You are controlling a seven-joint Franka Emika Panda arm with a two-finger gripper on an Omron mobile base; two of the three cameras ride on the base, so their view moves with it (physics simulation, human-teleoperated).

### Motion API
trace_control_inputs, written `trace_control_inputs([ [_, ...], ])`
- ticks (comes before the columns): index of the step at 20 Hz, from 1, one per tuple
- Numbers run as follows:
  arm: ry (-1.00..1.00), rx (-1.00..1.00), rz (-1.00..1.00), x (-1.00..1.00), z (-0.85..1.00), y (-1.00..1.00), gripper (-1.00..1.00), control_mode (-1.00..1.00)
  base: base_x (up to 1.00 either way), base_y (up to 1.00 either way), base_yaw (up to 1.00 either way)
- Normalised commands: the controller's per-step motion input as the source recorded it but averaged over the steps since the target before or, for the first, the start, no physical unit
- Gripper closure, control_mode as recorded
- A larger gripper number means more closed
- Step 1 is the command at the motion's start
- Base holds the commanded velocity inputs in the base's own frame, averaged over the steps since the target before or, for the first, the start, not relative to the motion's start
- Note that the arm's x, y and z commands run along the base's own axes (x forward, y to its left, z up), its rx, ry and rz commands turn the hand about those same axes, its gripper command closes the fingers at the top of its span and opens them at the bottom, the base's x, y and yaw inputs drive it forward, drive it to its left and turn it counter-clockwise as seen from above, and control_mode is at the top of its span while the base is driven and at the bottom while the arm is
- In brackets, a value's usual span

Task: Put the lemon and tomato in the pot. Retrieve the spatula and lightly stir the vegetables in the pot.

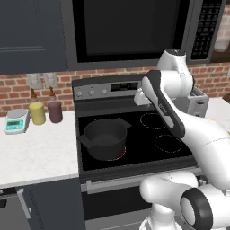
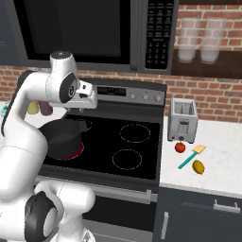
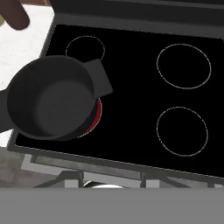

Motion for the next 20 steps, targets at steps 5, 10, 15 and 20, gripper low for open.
trace_control_inputs([
  [5,0.0,0.0,0.0,-0.13,0.0,-0.17,-1.0,-1.0,0.0,0.0,0.0],
  [10,0.0,0.04,-0.02,-0.12,0.0,-0.92,-1.0,-1.0,0.0,0.0,0.0],
  [15,0.02,0.03,-0.07,-0.02,-0.07,-1.0,-1.0,-1.0,0.0,0.0,0.0],
  [20,0.12,0.0,-0.13,0.0,-0.27,-1.0,-1.0,-1.0,0.0,0.0,0.0],
])
